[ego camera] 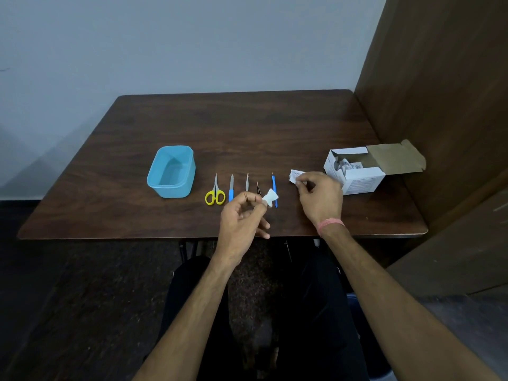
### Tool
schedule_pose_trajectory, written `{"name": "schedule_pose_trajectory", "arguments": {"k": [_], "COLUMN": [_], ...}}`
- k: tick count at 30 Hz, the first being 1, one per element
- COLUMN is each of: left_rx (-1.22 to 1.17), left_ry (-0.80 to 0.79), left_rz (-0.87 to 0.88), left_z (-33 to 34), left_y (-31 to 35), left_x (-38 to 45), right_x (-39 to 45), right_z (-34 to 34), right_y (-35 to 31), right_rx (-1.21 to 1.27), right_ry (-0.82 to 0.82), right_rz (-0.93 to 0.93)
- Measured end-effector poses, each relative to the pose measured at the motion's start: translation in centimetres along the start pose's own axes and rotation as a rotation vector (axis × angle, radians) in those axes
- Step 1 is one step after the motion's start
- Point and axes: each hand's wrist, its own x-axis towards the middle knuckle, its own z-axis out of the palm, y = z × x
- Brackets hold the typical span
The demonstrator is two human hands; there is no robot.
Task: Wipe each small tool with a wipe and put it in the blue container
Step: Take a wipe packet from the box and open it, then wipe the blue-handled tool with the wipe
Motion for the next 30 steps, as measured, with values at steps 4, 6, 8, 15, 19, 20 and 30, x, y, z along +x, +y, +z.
{"name": "schedule_pose_trajectory", "arguments": {"k": [4, 6, 8, 15, 19, 20, 30], "left_rx": [-0.006, -0.005, 0.001, 0.109, 0.172, 0.174, 1.013], "left_ry": [-0.006, -0.006, -0.003, -0.047, -0.076, -0.086, 0.219], "left_rz": [-0.012, -0.009, -0.006, 0.026, 0.018, 0.014, 0.208], "left_z": [-0.1, -0.1, 0.0, 0.2, 0.6, 0.7, 3.4], "left_y": [0.1, 0.0, 0.0, -0.6, -0.7, -0.5, 3.0], "left_x": [-0.1, -0.1, 0.0, 0.0, 0.1, 0.1, 2.8], "right_x": [0.0, -0.4, -1.3, -3.9, -3.2, -3.1, -2.8], "right_z": [-0.1, -0.6, -0.9, -2.4, -2.8, -2.9, -2.1], "right_y": [0.0, -0.3, -0.7, -1.1, -0.2, -0.2, 0.7], "right_rx": [0.052, 0.136, 0.253, 0.612, 0.696, 0.724, 0.792], "right_ry": [-0.010, -0.006, -0.028, -0.483, -0.541, -0.520, -0.182], "right_rz": [-0.045, -0.089, -0.103, -0.009, -0.024, -0.011, 0.147]}}
